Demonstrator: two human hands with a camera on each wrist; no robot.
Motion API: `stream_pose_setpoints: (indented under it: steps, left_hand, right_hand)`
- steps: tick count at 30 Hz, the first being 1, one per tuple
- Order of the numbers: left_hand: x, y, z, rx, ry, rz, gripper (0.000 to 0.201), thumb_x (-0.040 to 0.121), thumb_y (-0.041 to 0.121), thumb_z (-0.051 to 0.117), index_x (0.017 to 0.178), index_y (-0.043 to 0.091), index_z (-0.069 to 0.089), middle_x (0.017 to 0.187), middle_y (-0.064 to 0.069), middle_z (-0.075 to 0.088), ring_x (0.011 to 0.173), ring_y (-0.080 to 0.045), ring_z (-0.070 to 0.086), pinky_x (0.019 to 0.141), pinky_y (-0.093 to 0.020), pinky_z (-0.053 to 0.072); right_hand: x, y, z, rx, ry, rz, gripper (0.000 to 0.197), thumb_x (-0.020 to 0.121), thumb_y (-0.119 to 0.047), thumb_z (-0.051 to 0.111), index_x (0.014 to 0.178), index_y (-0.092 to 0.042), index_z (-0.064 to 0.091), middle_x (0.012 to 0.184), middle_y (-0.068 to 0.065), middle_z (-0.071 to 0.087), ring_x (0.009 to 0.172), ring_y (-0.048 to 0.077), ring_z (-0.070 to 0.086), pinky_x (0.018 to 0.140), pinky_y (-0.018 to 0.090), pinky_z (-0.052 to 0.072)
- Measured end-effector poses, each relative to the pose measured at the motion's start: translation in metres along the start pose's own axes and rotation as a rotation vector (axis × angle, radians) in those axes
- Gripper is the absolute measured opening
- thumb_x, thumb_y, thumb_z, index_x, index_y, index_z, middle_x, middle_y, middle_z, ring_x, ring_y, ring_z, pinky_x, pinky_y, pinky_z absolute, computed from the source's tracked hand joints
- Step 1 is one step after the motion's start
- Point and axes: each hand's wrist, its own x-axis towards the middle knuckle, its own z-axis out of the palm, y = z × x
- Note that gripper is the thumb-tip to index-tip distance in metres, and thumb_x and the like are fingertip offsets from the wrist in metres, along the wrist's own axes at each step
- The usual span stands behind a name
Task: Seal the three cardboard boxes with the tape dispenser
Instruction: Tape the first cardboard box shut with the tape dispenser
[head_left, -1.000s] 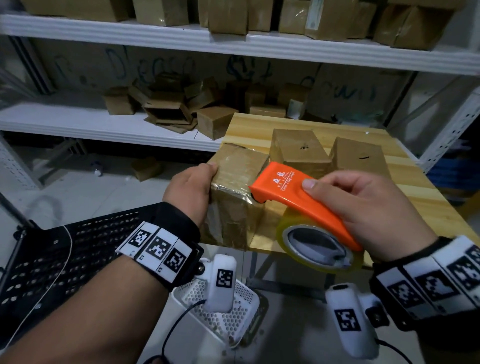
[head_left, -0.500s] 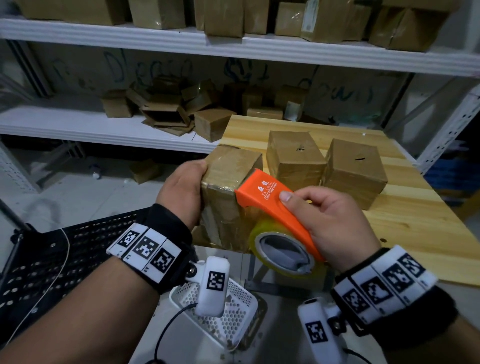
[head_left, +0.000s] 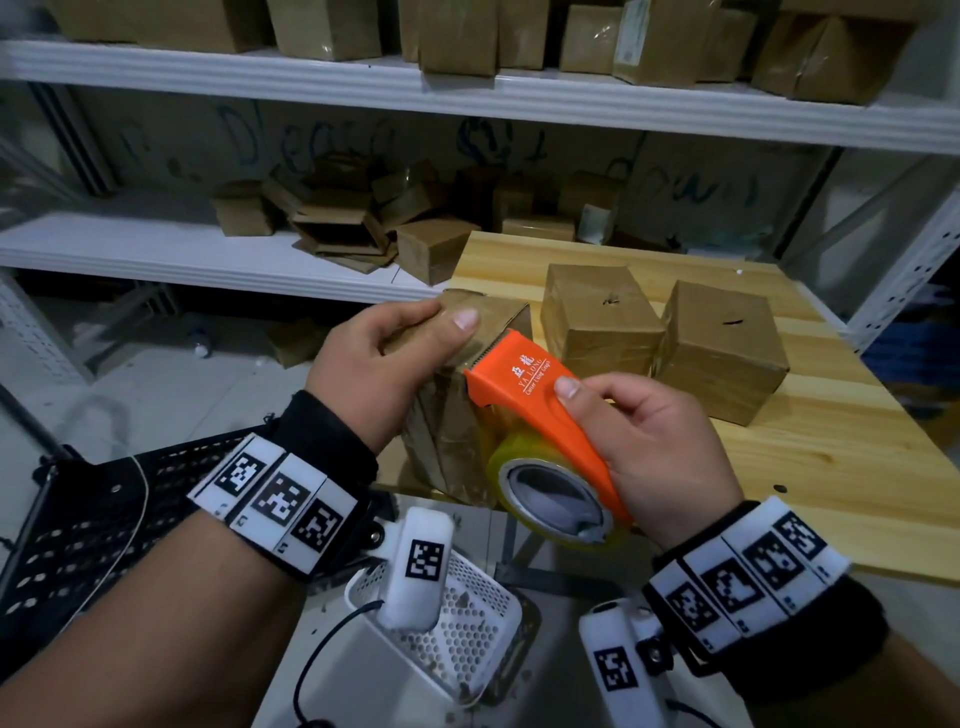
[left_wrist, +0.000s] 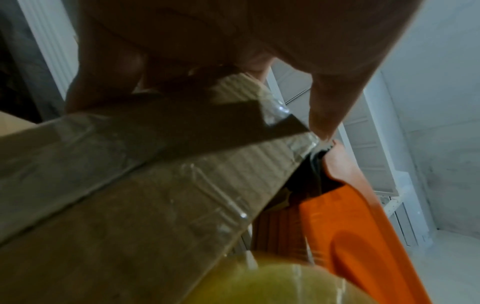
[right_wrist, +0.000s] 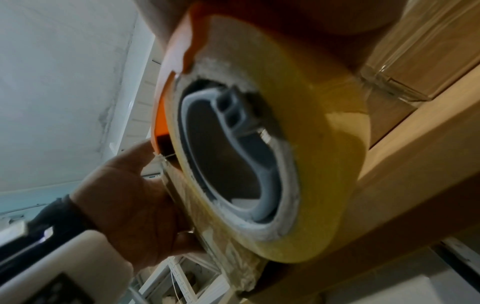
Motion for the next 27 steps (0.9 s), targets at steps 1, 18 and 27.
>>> stream_pose_setpoints:
  steps: [1, 18, 27]
  left_hand:
    - [0.0, -0.001, 0.0, 0.004, 0.014, -0.001, 0.072, 0.06, 0.07, 0.081, 0.12, 0.03, 0.072, 0.111, 0.005, 0.075, 0.102, -0.019, 0.073, 0.087, -0.053, 0.059]
    - [-0.004, -0.01, 0.007, 0.067, 0.063, 0.087, 0.052, 0.074, 0.039, 0.086, 0.123, 0.026, 0.072, 0.106, 0.017, 0.07, 0.09, 0.007, 0.068, 0.072, -0.011, 0.055]
    - [0.01, -0.01, -0.016, -0.142, 0.115, -0.148, 0.038, 0.081, 0.051, 0.077, 0.115, 0.033, 0.074, 0.104, 0.001, 0.077, 0.096, -0.027, 0.074, 0.069, -0.046, 0.062]
  right_hand:
    - [0.0, 0.0, 0.001, 0.009, -0.004, -0.003, 0.021, 0.092, -0.039, 0.07, 0.088, -0.019, 0.077, 0.07, -0.004, 0.077, 0.055, 0.007, 0.071, 0.049, 0.016, 0.052]
    - [-0.01, -0.001, -0.021, 0.014, -0.092, 0.07, 0.026, 0.09, -0.043, 0.066, 0.096, -0.021, 0.078, 0.077, 0.001, 0.08, 0.062, 0.016, 0.076, 0.053, 0.019, 0.057]
    - [-0.014, 0.015, -0.034, -0.02, -0.097, 0.2, 0.021, 0.096, -0.032, 0.067, 0.086, -0.017, 0.079, 0.072, 0.007, 0.078, 0.057, 0.017, 0.073, 0.049, 0.022, 0.054]
